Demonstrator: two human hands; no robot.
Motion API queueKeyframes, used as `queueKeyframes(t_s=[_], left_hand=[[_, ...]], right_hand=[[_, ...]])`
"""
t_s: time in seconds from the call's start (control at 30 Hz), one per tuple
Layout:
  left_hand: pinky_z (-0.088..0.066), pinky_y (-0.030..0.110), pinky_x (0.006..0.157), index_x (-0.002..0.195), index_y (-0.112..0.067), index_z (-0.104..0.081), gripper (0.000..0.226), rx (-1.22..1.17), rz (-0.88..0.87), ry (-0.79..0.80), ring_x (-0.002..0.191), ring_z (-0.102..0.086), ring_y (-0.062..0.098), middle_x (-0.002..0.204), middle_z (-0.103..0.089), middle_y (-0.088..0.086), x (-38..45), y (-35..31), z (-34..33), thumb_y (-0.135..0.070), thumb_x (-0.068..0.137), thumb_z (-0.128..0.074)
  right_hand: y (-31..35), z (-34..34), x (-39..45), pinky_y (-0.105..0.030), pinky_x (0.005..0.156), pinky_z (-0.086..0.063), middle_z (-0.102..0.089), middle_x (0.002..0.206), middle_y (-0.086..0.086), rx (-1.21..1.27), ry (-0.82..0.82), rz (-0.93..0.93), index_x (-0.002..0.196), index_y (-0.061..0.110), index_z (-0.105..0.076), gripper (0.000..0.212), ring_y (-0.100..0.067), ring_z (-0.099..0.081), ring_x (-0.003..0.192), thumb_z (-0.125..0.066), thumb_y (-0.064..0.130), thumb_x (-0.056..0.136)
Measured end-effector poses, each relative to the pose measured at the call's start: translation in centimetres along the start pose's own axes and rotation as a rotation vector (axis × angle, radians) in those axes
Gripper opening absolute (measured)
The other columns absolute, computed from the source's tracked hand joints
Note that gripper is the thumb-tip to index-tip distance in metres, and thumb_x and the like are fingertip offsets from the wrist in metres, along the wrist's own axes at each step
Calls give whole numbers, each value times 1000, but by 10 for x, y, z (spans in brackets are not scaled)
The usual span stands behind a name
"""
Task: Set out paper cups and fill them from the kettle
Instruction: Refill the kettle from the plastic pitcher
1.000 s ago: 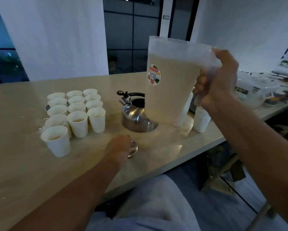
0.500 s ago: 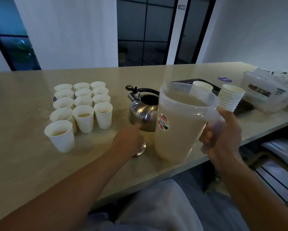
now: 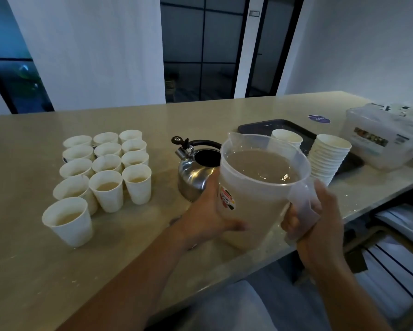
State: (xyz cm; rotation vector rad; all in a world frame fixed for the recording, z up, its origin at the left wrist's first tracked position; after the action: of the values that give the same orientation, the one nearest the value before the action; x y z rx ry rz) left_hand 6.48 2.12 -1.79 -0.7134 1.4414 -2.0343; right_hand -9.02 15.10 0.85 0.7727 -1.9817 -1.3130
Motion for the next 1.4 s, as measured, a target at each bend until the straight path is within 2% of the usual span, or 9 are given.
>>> queueKeyframes(t_s=[0.07,0.17,0.3,0.5,0.67,0.83,0.93,1.17,1.4], left_hand=[[-49,32,103,147,-47,-17,124,-9,-12,-53,128,-47,0,139,-46,-20,2,-1,-2,-29,54,-98],[-49,37,104,145,-48,-20,126,-12,-8,-135,127,-48,0,138,-47,-22,3,-2,-6,-35,48,-99],[-50,35,103,144,-48,-20,127,9,-17,-176,126,-47,-1,136,-48,-24,2,-1,-7,-40,44,-99],[-50,38,103,145,-50,-20,131,39,-22,-187,127,-49,4,138,-49,-21,5,0,-2,-51,40,-98],[-51,38,102,142,-47,-24,125,14,-17,-179,124,-52,6,134,-52,-20,7,-2,-6,-50,41,-97],[-50,25,97,131,-53,-27,110,-15,-13,-173,116,-50,-8,126,-53,-26,7,-5,-9,-46,47,-97],[-52,33,99,136,-49,-27,116,-44,-4,-186,120,-52,-1,128,-52,-25,9,-5,-12,-51,43,-96],[-53,38,98,139,-51,-25,120,-36,3,-212,124,-50,4,131,-50,-24,15,-5,-10,-59,40,-93],[-53,40,98,138,-51,-25,119,-52,52,-210,125,-50,8,132,-50,-21,20,-3,-11,-63,40,-91]], right_hand=[[-1,1,-2,-31,54,-40,-49,56,-9,-74,82,54,73,13,-63,63,-22,-45,50,-48,73,84],[0,-1,-6,-32,46,-34,-44,51,-13,-175,105,113,62,16,-58,62,-26,-39,44,-65,77,73],[5,-4,-7,-28,42,-35,-43,46,-8,-224,30,148,59,21,-60,47,-20,-36,39,-73,64,74],[12,-12,-6,-27,41,-31,-41,44,-8,-256,-13,172,54,23,-59,34,-17,-34,36,-68,39,83],[18,-11,-1,-25,40,-29,-38,44,-4,-246,-11,131,55,21,-60,43,-16,-31,36,-76,57,72],[28,-12,3,-22,39,-32,-39,44,0,-279,-18,84,55,20,-60,52,-16,-32,36,-79,68,60],[33,-13,6,-26,41,-29,-38,46,-2,-293,-16,52,56,21,-60,55,-17,-31,38,-80,71,54],[40,-18,18,-25,42,-28,-36,48,-7,-344,-20,14,54,20,-55,45,-16,-29,39,-77,56,71],[48,-25,28,-26,44,-27,-36,51,-10,-391,36,-6,57,21,-55,42,-16,-29,40,-72,57,71]])
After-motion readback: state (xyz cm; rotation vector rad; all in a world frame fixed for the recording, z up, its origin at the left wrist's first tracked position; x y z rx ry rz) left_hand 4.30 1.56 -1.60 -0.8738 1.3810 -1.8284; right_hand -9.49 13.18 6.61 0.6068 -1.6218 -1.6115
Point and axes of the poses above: each hand's wrist, its own x-axis towards the middle knuckle, its own z-axis out of the back of the hand, y = z × x, the point moved 4 cm from there along x, towards the middle knuckle
